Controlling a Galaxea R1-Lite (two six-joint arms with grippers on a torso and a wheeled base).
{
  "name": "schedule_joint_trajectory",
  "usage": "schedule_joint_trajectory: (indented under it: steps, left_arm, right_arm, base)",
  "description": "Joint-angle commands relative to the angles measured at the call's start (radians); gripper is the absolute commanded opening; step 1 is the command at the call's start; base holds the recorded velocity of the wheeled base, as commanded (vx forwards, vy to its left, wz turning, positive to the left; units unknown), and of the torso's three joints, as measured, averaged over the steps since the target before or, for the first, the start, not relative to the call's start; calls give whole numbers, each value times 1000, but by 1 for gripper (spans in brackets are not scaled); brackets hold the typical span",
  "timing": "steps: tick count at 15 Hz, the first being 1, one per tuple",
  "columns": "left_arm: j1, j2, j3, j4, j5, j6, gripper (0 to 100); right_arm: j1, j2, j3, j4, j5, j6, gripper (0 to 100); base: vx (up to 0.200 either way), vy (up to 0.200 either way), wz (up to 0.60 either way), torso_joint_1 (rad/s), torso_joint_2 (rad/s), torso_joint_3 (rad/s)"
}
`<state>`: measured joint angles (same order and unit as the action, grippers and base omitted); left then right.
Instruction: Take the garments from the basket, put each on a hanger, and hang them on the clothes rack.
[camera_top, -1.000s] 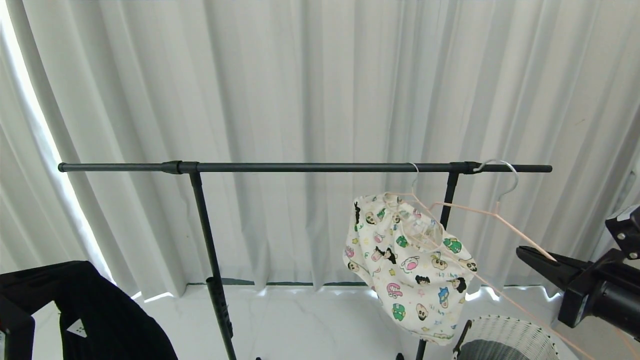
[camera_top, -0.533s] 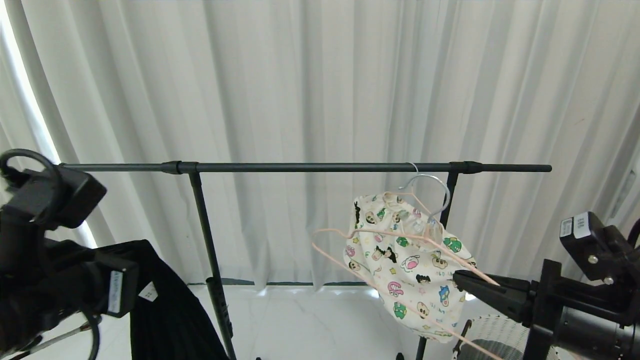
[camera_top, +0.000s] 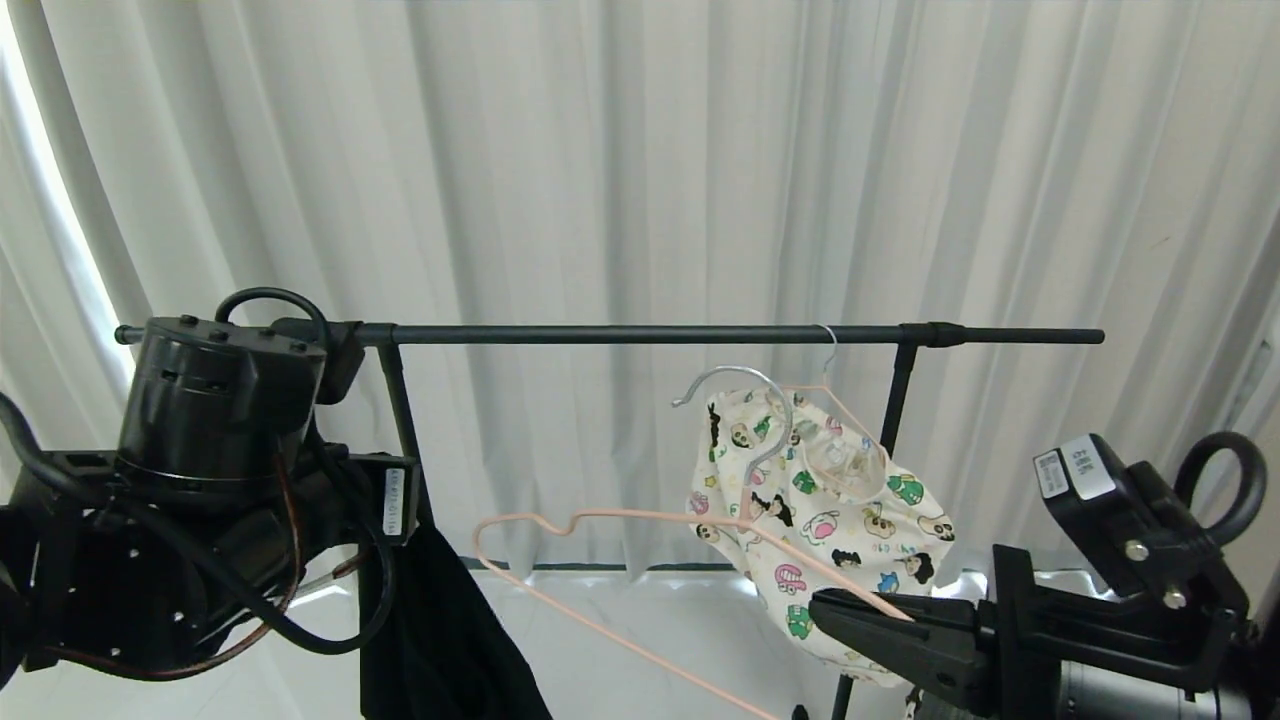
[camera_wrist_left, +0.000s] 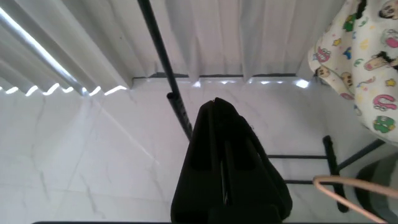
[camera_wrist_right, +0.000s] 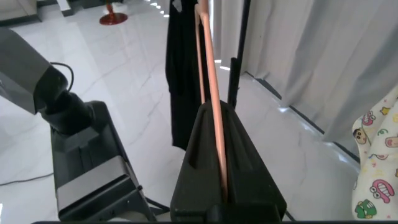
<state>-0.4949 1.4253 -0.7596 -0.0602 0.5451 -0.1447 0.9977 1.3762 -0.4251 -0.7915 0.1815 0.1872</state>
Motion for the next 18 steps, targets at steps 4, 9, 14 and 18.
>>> schedule_joint_trajectory:
  steps: [4,9,14,18]
  left_arm:
    - [-83,37,-12,-15,3,-50,0]
    - [-93,24,-9,-39,1,-50,0]
    - [-90,37,-9,-59,1,-49,0]
    - [-74,37,-9,-59,1,-49,0]
  right_arm:
    - [55,87,-43,-22,0,9,0]
    - [27,146,-50,-104,-70,11,0]
    - [30,118,-52,-104,-70,9,0]
    - [32,119,-53,-104,-63,6,0]
  base:
    - [0,0,0,0,0,0]
    - [0,0,0,0,0,0]
    - [0,0,0,0,0,0]
    - [0,0,0,0,0,0]
